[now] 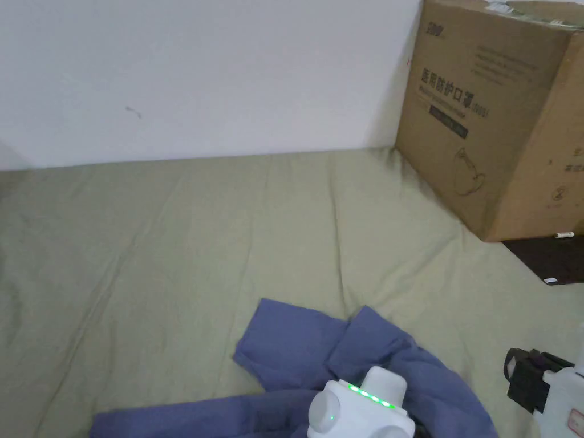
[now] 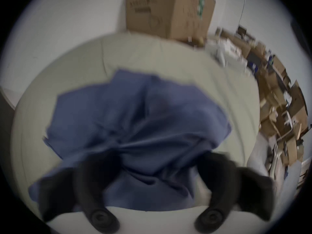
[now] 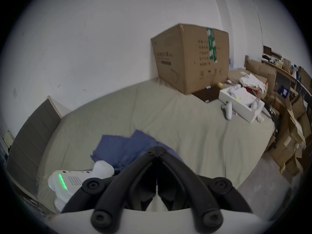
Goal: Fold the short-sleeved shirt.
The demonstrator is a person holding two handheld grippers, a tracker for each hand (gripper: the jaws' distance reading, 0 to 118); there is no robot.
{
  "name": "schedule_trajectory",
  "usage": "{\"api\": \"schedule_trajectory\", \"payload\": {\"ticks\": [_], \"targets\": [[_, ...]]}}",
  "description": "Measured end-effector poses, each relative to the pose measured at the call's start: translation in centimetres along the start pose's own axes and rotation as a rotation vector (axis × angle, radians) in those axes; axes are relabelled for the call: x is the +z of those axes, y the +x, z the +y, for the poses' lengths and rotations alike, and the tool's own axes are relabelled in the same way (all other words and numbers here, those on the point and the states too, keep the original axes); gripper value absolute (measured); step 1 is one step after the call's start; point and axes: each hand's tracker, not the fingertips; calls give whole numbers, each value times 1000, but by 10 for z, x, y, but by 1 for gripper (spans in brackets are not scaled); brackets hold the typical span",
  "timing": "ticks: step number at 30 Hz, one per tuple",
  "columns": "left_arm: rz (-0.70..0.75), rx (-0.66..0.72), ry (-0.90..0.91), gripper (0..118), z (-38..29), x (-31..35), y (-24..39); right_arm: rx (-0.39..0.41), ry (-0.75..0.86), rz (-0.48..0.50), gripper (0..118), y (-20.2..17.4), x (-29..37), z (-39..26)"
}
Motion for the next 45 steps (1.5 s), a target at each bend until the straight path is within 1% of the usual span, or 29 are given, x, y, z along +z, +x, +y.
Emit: {"api": "schedule_trajectory", "payload": {"ticks": [1, 4, 6, 9, 10, 11, 12, 13, 14, 15, 18, 22, 23, 24, 25, 26, 27, 28, 29, 30, 32, 35, 38, 39, 40, 41, 42, 43, 45], "targets": [[-7, -10, 23, 115, -7, 1, 2, 2, -13, -12, 0, -1, -2, -3], [-9, -22, 80, 111, -12, 23, -1, -19, -41, -11, 0, 3, -10, -9], [-19, 23, 138, 111, -8, 44, -13, -27, -54, 8, 0, 1, -15, -10], [-21, 75, 209, 111, -7, 80, -37, 14, -60, 33, 0, -12, -18, -11], [-10, 101, 227, 108, -8, 92, -46, 23, -61, 42, 0, -16, -18, -12], [-4, 138, 251, 98, -11, 104, -55, 28, -63, 54, 0, -21, -19, -13], [-15, 180, 287, 76, -19, 117, -67, 28, -67, 66, 0, -25, -20, -14], [-6, 225, 314, 32, -28, 127, -77, 27, -72, 80, 0, -29, -21, -14], [12, 276, 327, 6, -41, 134, -88, 29, -79, 97, 0, -34, -22, -16], [47, 310, 319, 1, -52, 137, -95, 36, -82, 107, 0, -39, -23, -17], [109, 390, 245, 0, -99, 137, -130, 83, -96, 128, 0, -55, -26, -21], [185, 555, 213, 0, -142, 137, -176, 98, -110, 168, 0, -69, -30, -24], [223, 569, 236, 5, -144, 146, -182, 99, -115, 171, 0, -71, -33, -25], [249, 585, 245, 29, -144, 151, -196, 103, -120, 171, 0, -73, -35, -25], [242, 586, 253, 41, -143, 156, -213, 107, -127, 170, 0, -75, -38, -26], [268, 602, 262, 41, -143, 158, -229, 110, -134, 168, 0, -76, -40, -27], [296, 621, 267, 82, -137, 161, -239, 115, -139, 167, 0, -76, -42, -27], [303, 638, 273, 118, -135, 158, -256, 117, -143, 165, 0, -76, -43, -28], [346, 683, 341, 114, -138, 166, -269, 119, -146, 162, 0, -75, -45, -29], [362, 712, 329, 111, -137, 163, -286, 120, -149, 157, 0, -74, -46, -30], [378, 759, 228, 112, -115, 148, -300, 115, -165, 144, 0, -71, -52, -31], [299, 758, 162, 108, -121, 110, -319, 103, -187, 121, 0, -63, -59, -35], [258, 723, 24, 90, -126, 80, -312, 91, -204, 98, 0, -54, -64, -37], [383, 652, 23, 87, -129, 72, -304, 86, -207, 88, 0, -51, -66, -37], [403, 591, 64, 86, -128, 74, -297, 82, -210, 84, 0, -49, -67, -37], [396, 606, 46, 82, -126, 77, -297, 78, -214, 80, 0, -45, -68, -37], [366, 642, 37, 75, -124, 83, -300, 73, -215, 76, 0, -42, -69, -37], [364, 653, 35, 59, -122, 85, -299, 64, -216, 72, 0, -38, -69, -37], [367, 624, 41, 17, -126, 90, -299, 28, -215, 64, 0, -31, -71, -37]]}}
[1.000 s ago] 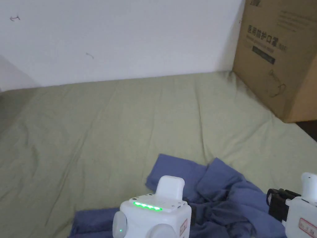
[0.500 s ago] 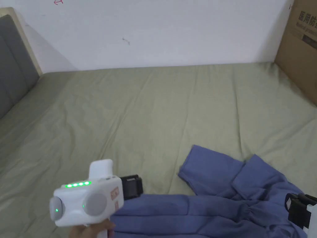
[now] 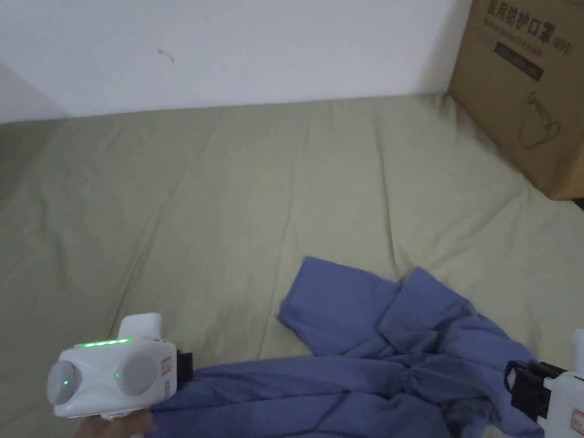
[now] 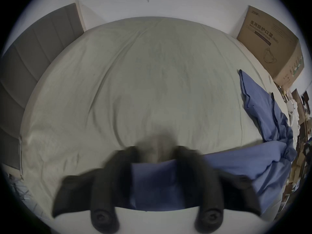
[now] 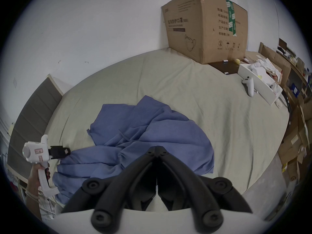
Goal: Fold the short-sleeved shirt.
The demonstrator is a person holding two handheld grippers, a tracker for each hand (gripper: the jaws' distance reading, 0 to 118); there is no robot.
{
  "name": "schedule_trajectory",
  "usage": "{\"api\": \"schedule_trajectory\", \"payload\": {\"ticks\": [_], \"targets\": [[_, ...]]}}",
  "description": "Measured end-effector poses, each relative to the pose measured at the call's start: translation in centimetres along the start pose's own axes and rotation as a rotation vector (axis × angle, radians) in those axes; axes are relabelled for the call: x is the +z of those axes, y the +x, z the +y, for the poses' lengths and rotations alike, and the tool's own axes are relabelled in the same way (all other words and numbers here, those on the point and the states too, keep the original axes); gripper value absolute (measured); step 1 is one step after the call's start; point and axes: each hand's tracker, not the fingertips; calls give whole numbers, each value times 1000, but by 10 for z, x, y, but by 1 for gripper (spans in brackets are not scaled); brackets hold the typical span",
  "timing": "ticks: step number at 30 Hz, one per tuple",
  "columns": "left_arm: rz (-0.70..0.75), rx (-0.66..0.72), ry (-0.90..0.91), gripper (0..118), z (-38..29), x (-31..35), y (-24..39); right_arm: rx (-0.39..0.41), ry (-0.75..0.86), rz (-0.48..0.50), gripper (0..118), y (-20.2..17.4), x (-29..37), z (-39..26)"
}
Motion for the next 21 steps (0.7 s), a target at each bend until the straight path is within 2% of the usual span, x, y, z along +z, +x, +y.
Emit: {"api": "schedule_trajectory", "payload": {"ticks": [1, 5, 6, 7, 8, 9, 11, 12, 13, 14, 15, 18, 21], "targets": [[3, -2, 9, 3, -2, 0, -2, -16, 0, 3, 0, 4, -1, 0], [8, 6, 8, 3, 1, 8, 0, -38, -3, 9, 0, 15, -3, 5], [-2, 2, 9, 3, 2, 14, 2, -73, -12, 55, 0, 20, -5, 11], [-20, 21, 33, 3, 4, 22, 1, -164, -12, 224, 0, 30, -5, 23], [-44, 36, 42, 3, 7, 30, -1, -235, -2, 348, 0, 42, -9, 38], [-56, 38, 69, 3, 9, 40, -3, -234, -27, 410, 0, 46, -14, 52], [-54, 44, 147, 3, 15, 61, -5, -35, -42, 213, 1, 40, -26, 87], [-53, 34, 149, 3, 17, 70, -6, 91, -12, 140, 14, 37, -35, 100], [-52, 36, 172, 3, 19, 79, -7, 171, -26, 105, 48, 35, -48, 112], [-34, 35, 192, 3, 18, 92, -2, 212, -68, 90, 75, 35, -63, 122], [-24, 26, 199, 3, 19, 100, -1, 214, -117, 108, 91, 37, -75, 128], [-21, 0, 235, 3, 20, 110, -4, 140, -284, 119, 92, 37, -135, 146], [-17, 4, 240, 3, 20, 114, -7, 37, -393, 64, 92, 41, -189, 136]]}}
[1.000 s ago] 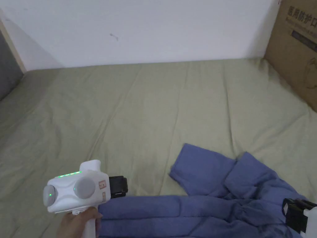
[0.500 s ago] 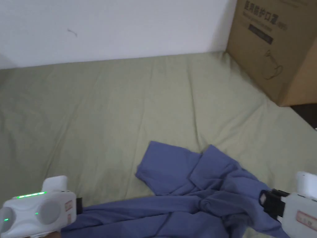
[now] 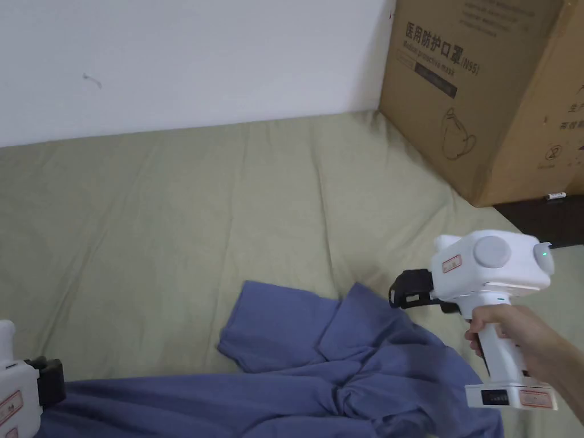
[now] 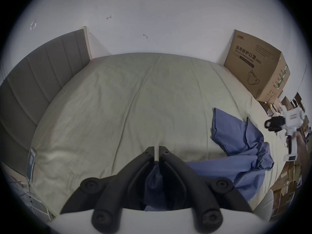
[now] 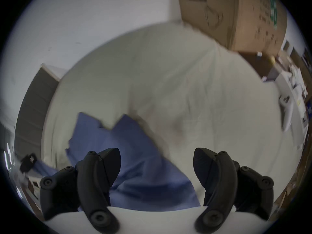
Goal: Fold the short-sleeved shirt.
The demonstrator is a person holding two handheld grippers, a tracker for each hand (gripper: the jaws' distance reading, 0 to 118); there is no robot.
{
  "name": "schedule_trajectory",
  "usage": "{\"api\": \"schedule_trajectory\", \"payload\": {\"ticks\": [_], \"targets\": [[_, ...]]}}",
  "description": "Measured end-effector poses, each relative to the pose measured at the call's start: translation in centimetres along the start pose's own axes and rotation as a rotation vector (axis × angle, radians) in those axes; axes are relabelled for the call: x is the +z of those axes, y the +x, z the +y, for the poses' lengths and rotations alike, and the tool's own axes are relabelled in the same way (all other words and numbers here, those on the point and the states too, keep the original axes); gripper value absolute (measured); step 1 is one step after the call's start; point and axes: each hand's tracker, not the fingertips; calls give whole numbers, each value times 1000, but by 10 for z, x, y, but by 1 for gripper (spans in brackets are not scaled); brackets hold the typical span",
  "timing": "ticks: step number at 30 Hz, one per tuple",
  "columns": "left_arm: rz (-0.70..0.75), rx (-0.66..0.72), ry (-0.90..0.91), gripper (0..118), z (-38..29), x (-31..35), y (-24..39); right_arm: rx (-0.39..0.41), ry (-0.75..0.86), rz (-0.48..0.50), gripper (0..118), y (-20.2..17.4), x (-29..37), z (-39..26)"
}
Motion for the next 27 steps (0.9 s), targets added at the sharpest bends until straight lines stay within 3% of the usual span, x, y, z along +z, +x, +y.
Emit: {"api": "schedule_trajectory", "payload": {"ticks": [2, 3, 5, 6, 8, 10, 14, 16, 18, 21, 27], "targets": [[2, 5, -4, 3, -1, -1, -4, -76, -101, -3, 91, 5, -31, -10], [5, 7, -9, 3, -2, -1, -4, -61, -155, -11, 90, 7, -43, -17], [1, 13, -6, 3, -4, -1, -6, 75, -49, -67, 85, -9, -31, -26], [1, 12, -13, 3, -4, -2, -6, 83, -76, -101, 77, -14, -27, -24], [4, 9, -11, 3, -5, -3, -5, 102, -75, -107, 47, -12, -22, -14], [3, 10, -10, 3, -4, -2, -5, 101, -72, -109, 3, -14, -15, -12], [-5, 17, 7, 3, 6, 8, -4, 77, -44, -89, 3, -21, 10, -8], [-8, -1, 26, 3, 14, 18, -3, 76, 14, -26, 3, -27, 38, -2], [2, -33, 70, 3, 25, 31, -1, 116, 83, 4, 3, -38, 74, 9], [6, -25, 153, 3, 49, 57, -4, 193, 204, -28, 3, -56, 131, 24], [53, -52, 350, 3, 112, 118, -8, 187, 438, 51, 3, -78, 239, 62]]}}
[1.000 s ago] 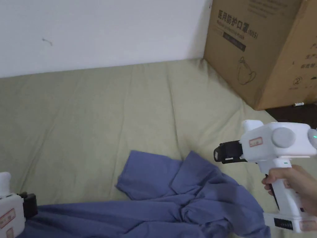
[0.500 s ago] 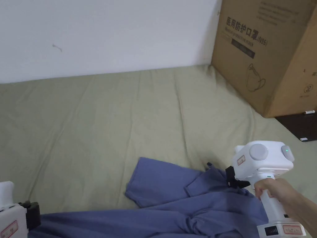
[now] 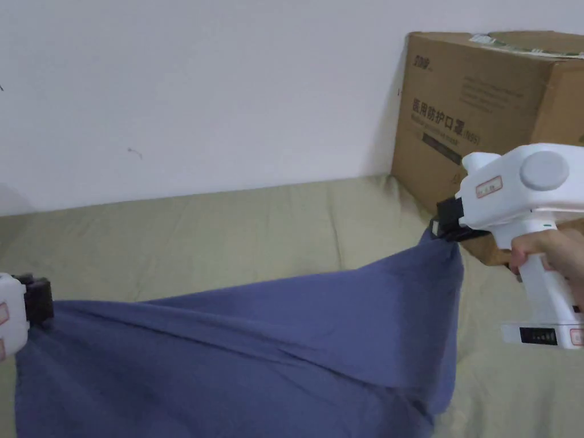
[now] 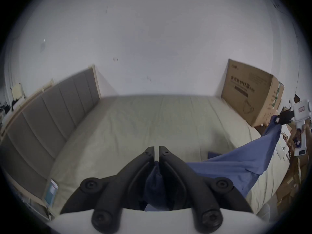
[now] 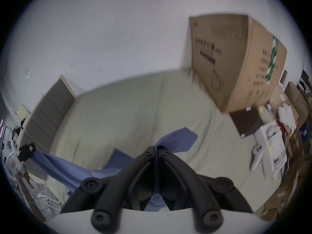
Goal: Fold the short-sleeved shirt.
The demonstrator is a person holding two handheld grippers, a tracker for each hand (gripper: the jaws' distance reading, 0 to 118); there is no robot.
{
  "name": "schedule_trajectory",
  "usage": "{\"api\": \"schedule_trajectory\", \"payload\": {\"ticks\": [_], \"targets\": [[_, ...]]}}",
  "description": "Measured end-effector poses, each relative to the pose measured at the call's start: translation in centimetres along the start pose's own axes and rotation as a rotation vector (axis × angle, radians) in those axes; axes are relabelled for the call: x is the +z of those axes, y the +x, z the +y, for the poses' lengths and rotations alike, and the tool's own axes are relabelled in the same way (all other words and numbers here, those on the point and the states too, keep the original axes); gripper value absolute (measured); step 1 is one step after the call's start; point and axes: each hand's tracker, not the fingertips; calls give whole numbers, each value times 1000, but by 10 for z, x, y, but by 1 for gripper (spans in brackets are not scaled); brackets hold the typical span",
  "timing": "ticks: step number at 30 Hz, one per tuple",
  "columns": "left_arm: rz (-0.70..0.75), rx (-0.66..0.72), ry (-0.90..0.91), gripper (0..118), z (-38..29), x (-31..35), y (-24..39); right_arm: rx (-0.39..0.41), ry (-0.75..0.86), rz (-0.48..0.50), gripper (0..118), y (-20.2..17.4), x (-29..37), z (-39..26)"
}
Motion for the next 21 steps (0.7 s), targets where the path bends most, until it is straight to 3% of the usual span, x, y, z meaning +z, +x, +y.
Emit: {"api": "schedule_trajectory", "payload": {"ticks": [5, 9, 12, 17, 21], "targets": [[21, -25, 140, 3, 74, 19, -9, -37, 143, 39, 3, -13, 48, 76], [16, 35, 180, 3, 135, 26, -23, -7, 224, -1, 3, -42, 81, 128], [82, 9, 245, 3, 178, 28, -29, -75, 289, 12, 3, -59, 104, 166], [110, 37, 294, 3, 241, 23, -40, -102, 343, 17, 3, -89, 125, 233], [220, -42, 356, 3, 281, 19, -46, -137, 388, 48, 3, -104, 147, 264]]}}
